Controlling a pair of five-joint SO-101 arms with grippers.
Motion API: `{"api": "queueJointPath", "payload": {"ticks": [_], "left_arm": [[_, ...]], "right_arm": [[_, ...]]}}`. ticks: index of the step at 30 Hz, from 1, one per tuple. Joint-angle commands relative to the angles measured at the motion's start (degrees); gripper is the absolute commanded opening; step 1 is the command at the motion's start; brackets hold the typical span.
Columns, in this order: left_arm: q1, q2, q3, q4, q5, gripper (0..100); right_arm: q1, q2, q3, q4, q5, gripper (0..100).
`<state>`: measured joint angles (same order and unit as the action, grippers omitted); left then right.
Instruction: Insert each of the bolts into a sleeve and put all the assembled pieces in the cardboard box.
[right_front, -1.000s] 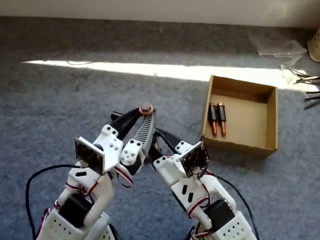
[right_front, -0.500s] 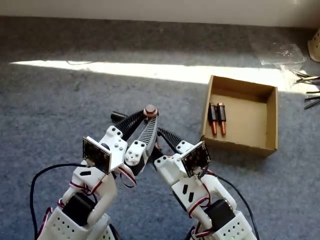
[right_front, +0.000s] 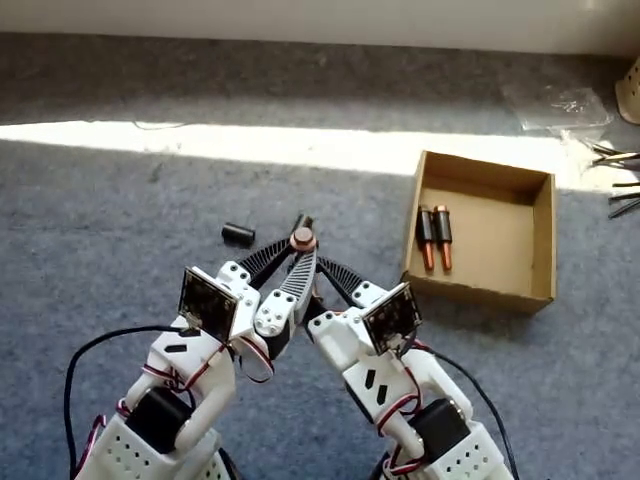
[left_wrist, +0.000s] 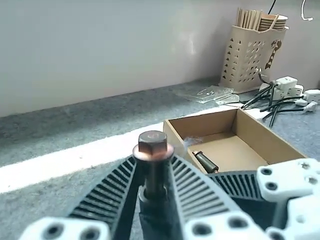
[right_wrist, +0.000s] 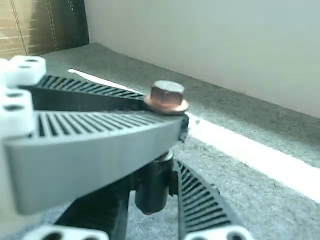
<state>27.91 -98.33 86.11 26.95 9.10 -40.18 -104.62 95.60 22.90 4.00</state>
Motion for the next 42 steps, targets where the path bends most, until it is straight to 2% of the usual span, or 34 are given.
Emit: {"api": "queueJointPath", "payload": {"ticks": [1,3,7,9,21,26,32,38,42], "left_arm": [[-1.27,-0.75,-0.66,0.18,-0.09,1],[-1.27,-0.75,-0.84,0.18,-0.09,5],[-1.27,-0.75,-0.66,0.26,-0.09,19],[-1.27,-0.75,-0.66,0.26,-0.09,21],[-1.36,-0.75,-1.01,0.09,-0.26,21],[-1.36,-0.75,-1.01,0.09,-8.26,21],[-1.45,-0.75,-1.01,0.0,-9.49,21],[-6.9,-0.75,-1.01,0.0,-9.49,21],[-8.22,-0.75,-0.84,0.0,-9.49,21]], "right_arm": [[-0.22,-0.75,5.76,-1.45,-0.35,0.5],[-0.22,-0.75,5.76,-1.45,-0.35,0.5],[-0.22,-0.75,5.76,-1.45,-0.35,0.5],[-0.22,-0.75,5.76,-1.45,-0.35,0.5],[-0.22,-0.75,5.76,-1.45,-0.35,0.5],[-0.22,-0.75,5.76,-1.45,-0.35,0.5],[-0.22,-0.75,5.76,-1.45,-0.35,0.5],[-0.22,-0.75,5.76,-1.45,-0.35,0.5],[-0.22,-0.75,5.76,-1.45,-0.35,0.5]]}}
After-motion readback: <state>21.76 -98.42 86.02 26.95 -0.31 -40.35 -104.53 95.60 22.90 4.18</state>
